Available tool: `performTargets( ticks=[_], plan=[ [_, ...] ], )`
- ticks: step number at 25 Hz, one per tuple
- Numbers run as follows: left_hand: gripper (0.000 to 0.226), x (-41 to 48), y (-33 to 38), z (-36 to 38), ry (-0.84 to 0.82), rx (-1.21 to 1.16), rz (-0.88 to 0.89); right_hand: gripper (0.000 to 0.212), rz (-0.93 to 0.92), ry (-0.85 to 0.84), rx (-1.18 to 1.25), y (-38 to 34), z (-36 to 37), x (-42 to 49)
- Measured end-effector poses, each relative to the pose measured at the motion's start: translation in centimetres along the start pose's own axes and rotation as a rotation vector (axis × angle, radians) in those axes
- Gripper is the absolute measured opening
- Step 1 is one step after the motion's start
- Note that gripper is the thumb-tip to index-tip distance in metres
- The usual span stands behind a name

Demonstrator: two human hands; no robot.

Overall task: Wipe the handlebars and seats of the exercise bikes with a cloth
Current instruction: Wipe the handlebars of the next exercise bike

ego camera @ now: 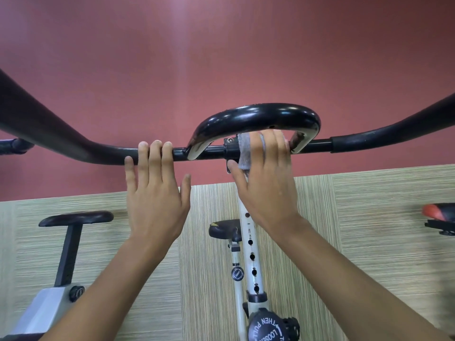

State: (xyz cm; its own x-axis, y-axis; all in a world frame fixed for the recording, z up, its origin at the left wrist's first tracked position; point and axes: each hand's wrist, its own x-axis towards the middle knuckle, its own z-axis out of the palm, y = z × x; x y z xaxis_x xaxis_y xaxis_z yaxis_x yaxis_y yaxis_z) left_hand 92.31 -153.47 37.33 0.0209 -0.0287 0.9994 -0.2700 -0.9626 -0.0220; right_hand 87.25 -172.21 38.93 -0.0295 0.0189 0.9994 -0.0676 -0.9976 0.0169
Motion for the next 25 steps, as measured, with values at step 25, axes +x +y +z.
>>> performTargets(
  ticks=[25],
  plan=[
    [0.066, 0.0, -0.4, -0.4, -0.036, -0.035, 0.028, 0.084, -0.07, 0.026, 0.141, 1.2, -1.2, -0.8]
  ],
)
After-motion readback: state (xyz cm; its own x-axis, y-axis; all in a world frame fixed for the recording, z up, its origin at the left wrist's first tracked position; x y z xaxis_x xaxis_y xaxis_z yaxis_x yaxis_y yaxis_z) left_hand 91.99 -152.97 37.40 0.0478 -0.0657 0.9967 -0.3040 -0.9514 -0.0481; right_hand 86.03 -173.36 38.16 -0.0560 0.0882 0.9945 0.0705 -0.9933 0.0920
